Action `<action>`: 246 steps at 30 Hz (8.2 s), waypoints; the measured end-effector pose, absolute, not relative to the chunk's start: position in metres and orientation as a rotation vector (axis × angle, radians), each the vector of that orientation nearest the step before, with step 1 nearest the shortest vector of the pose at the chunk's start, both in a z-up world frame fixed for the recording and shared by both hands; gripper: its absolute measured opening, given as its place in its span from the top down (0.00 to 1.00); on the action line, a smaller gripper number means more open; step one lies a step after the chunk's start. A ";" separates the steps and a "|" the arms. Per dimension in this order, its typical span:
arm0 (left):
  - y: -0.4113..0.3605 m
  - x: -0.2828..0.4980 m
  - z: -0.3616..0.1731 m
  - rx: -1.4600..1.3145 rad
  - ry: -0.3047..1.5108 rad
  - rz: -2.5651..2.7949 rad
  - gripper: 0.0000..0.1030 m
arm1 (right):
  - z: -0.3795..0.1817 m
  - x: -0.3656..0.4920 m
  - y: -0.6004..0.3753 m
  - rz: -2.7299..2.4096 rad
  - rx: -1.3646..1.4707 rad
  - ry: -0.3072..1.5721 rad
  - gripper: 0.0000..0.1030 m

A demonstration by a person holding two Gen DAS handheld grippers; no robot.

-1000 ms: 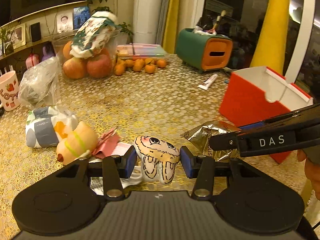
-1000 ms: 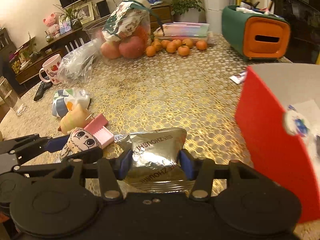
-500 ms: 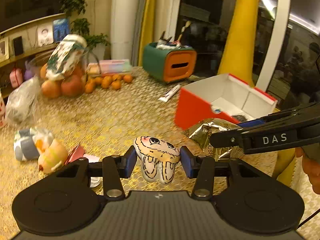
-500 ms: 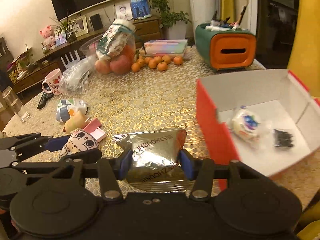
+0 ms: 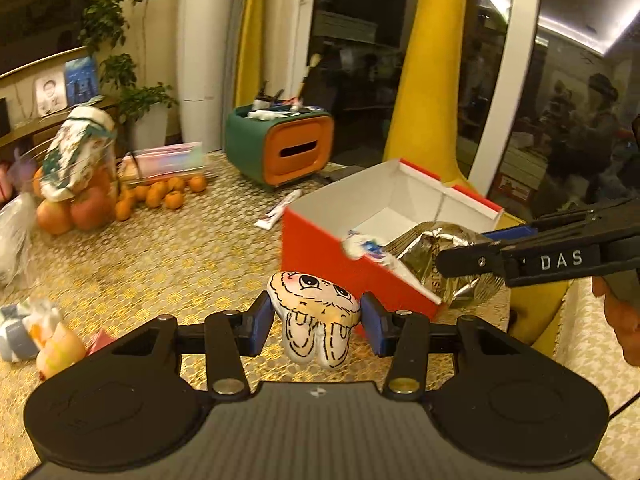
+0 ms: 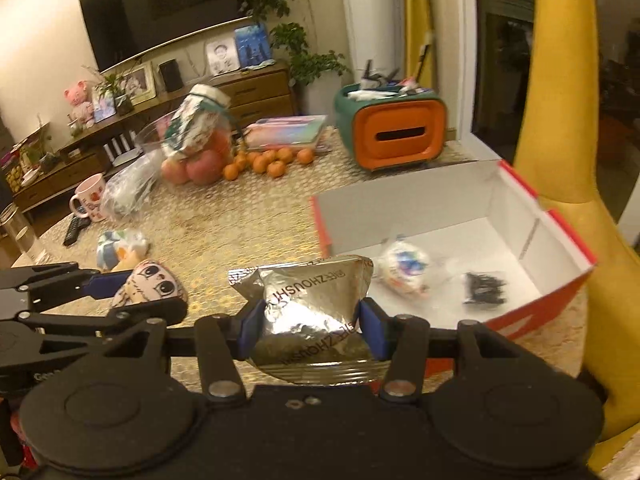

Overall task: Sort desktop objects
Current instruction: 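Carry the plush keychain and silver foil packet over the red box, then open both tools to drop the keychain and foil packet into the box, then withdraw both tools from the box toward the remaining table items, then grasp the tan squishy bun toy with the left tool while the right tool grasps the pink binder clip, then carry the squishy toy and pink binder clip up over the red box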

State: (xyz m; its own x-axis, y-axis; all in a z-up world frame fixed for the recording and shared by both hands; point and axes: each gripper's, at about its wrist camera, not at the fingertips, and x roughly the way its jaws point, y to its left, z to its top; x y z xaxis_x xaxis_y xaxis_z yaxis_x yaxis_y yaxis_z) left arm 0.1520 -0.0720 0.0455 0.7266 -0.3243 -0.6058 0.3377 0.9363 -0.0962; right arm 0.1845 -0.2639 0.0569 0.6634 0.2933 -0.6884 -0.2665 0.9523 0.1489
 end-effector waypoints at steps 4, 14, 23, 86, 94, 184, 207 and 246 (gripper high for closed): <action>-0.092 0.160 0.046 0.041 0.671 -0.390 0.55 | 0.058 0.189 -0.291 0.275 0.051 0.770 0.50; -0.155 0.190 0.046 0.108 0.698 -0.475 0.55 | 0.060 0.209 -0.348 0.191 0.084 0.748 0.50; -0.204 0.226 0.040 0.140 0.743 -0.540 0.55 | 0.051 0.242 -0.381 0.129 0.107 0.758 0.50; -0.242 0.329 -0.044 0.074 1.110 -0.503 0.37 | -0.033 0.351 -0.367 0.085 0.023 0.950 0.37; -0.234 0.306 -0.021 0.072 1.049 -0.510 0.37 | -0.008 0.331 -0.363 0.108 0.021 0.911 0.37; 0.174 0.188 -0.064 -0.139 0.743 -0.020 0.00 | -0.049 0.247 -0.014 0.639 -0.285 0.764 0.22; 0.182 0.236 -0.088 -0.255 0.783 -0.025 0.05 | -0.094 0.282 0.040 0.763 -0.380 0.744 0.32; 0.169 0.211 -0.056 -0.250 0.702 -0.021 0.38 | -0.071 0.275 0.004 0.697 -0.289 0.698 0.48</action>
